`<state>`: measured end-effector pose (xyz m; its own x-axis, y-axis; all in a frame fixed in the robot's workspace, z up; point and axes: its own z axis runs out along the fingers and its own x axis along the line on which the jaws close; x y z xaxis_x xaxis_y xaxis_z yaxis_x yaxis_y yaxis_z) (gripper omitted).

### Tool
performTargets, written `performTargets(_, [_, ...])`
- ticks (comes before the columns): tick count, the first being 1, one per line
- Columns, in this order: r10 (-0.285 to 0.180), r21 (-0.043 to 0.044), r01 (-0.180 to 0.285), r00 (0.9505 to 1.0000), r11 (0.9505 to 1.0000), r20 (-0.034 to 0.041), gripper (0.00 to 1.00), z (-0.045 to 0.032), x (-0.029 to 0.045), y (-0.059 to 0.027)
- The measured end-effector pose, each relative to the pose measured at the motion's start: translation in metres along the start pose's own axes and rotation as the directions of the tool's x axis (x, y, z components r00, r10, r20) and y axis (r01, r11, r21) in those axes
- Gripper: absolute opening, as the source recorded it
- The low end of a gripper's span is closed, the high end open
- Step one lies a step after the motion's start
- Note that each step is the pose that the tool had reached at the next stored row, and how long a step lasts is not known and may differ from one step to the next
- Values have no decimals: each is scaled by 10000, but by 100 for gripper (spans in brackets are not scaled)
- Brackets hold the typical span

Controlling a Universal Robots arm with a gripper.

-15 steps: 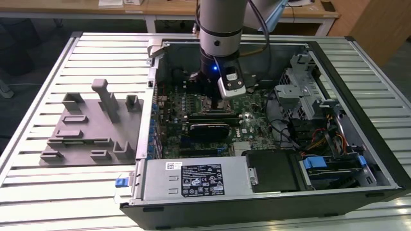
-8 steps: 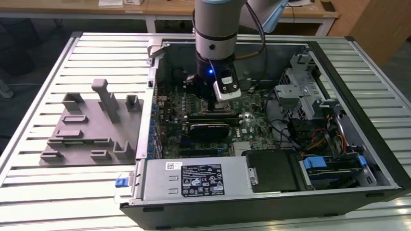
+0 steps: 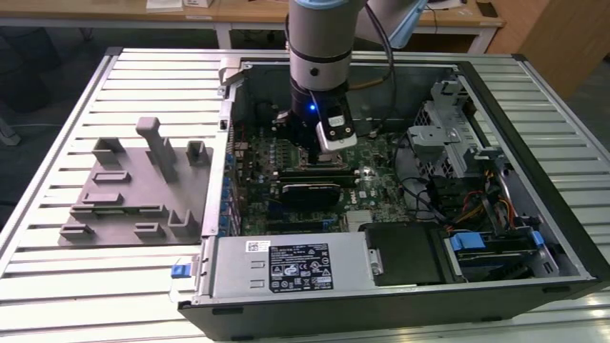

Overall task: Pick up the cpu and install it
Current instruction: 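Install the second cpu locking lever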

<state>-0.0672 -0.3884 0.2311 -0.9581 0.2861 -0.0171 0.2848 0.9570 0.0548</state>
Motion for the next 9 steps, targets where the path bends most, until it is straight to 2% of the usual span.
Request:
performTargets(2, [3, -228, -5, 10000, 9997, -68, 11, 7, -2, -8])
performTargets(4, [-11, -384, 7, 9999, 9993, -116, 11, 16, -4, -23])
performTargets(9, [-166, -454, 159, 9998, 9988, -143, 11, 42, -8, -64])
